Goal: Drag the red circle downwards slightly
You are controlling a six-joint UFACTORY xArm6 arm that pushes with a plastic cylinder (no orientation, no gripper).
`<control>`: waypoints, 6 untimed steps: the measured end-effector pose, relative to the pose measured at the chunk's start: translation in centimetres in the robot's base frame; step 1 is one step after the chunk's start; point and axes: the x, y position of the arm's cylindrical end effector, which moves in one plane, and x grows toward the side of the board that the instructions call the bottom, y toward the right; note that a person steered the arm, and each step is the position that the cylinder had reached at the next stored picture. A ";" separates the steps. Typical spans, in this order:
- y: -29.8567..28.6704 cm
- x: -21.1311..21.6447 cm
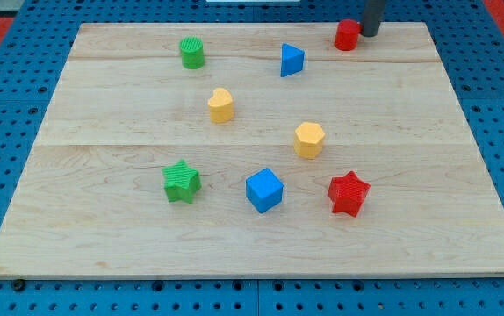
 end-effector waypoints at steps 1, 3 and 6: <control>-0.3 -1.6; -6.8 -1.5; -0.9 0.1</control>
